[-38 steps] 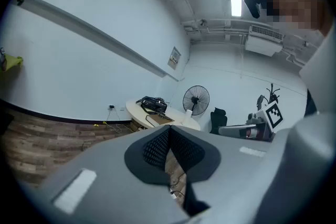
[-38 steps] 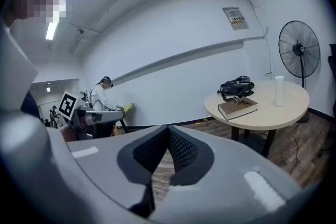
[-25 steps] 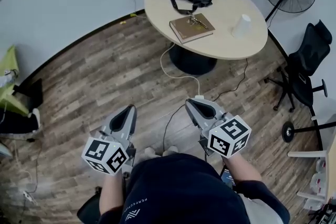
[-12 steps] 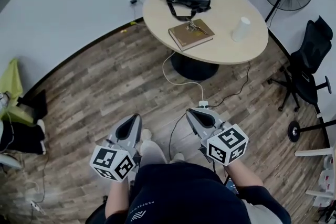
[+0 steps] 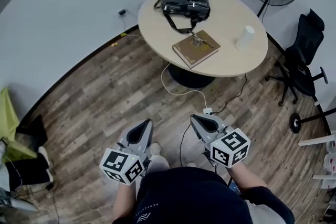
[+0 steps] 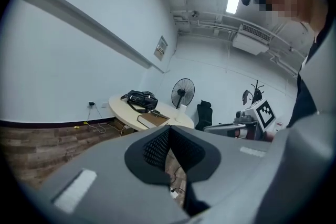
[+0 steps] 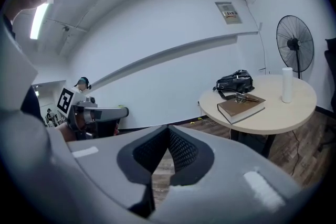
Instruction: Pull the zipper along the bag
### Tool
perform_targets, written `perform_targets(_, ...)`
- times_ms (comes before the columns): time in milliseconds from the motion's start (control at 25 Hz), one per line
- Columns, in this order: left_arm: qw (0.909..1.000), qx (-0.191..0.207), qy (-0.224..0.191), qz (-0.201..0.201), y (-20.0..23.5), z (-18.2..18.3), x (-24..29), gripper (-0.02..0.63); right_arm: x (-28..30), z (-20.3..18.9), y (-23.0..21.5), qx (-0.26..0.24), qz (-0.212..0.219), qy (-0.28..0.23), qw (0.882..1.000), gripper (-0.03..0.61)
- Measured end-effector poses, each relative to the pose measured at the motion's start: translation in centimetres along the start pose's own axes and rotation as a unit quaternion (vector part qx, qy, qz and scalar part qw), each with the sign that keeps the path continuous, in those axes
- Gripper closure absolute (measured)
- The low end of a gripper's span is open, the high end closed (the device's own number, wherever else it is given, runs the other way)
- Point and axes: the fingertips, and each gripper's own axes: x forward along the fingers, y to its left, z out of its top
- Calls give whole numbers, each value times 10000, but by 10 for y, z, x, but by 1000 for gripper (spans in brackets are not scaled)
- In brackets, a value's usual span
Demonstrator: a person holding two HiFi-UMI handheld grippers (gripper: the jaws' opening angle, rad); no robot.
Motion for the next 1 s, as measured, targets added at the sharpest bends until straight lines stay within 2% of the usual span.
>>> perform_targets(200, 9999, -15, 129, -60, 55, 16, -4, 595, 65, 27, 19, -198, 68, 78, 9998, 575)
perform_targets(440, 9998, -141, 96, -118, 111, 28, -7, 595, 120, 50, 28, -270, 15, 97, 9996, 576)
perform_targets(760, 9996, 40, 281, 12, 170, 32, -2, 595, 168, 60, 28, -198, -131, 149, 9996, 575)
perform_targets(1000, 9995, 161, 252, 66, 191, 42, 28, 595, 192, 76, 5, -196, -244, 75, 9995, 575)
